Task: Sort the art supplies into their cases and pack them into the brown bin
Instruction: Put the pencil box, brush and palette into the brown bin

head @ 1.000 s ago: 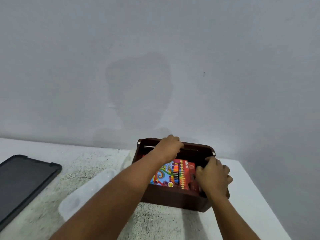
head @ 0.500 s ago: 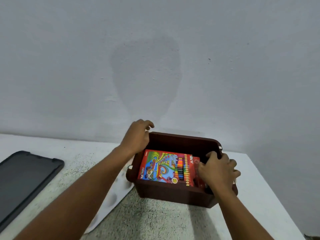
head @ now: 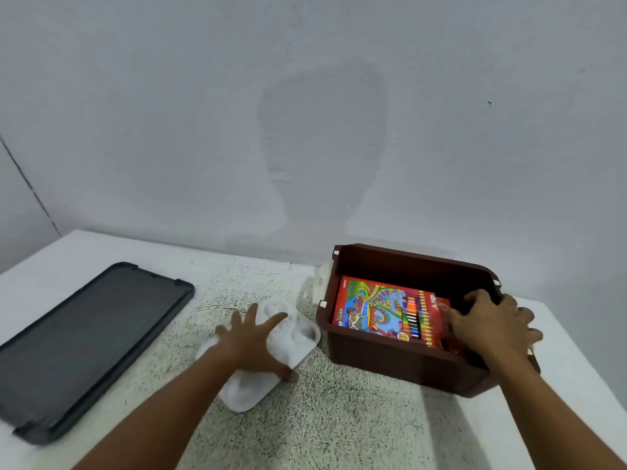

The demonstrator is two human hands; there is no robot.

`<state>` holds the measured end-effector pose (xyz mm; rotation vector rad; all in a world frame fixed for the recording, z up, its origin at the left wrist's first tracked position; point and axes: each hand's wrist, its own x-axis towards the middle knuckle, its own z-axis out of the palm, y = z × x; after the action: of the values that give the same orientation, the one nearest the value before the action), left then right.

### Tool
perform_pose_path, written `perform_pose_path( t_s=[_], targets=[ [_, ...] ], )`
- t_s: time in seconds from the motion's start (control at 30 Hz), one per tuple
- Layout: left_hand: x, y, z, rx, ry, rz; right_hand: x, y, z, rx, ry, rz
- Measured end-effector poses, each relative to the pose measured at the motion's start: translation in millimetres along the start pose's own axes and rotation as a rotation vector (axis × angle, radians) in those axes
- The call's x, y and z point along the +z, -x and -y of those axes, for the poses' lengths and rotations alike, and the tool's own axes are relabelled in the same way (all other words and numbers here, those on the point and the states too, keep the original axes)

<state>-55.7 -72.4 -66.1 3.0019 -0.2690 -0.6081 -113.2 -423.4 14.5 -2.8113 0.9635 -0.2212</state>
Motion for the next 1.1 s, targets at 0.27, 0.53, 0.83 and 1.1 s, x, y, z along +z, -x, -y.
perform_pose_path(
  t_s=[0.27, 0.53, 0.83, 1.1],
  targets=[
    [-37, 6, 28, 0.03, 0.266, -0.199, -4, 7, 1, 0.021, -0.038, -0.009],
    [-146, 13, -33, 0.367, 0.3, -0.546, -14, 12, -1, 0.111, -0.452, -0.196],
    [-141, -5, -178, 0.724, -0.357, -0.574, -34, 4, -38, 0.085, -0.486, 0.115],
    [-110, -30, -211, 0.81, -0.362, -0.122, -16, -1, -36, 0.051, -0.403, 0.025]
  ],
)
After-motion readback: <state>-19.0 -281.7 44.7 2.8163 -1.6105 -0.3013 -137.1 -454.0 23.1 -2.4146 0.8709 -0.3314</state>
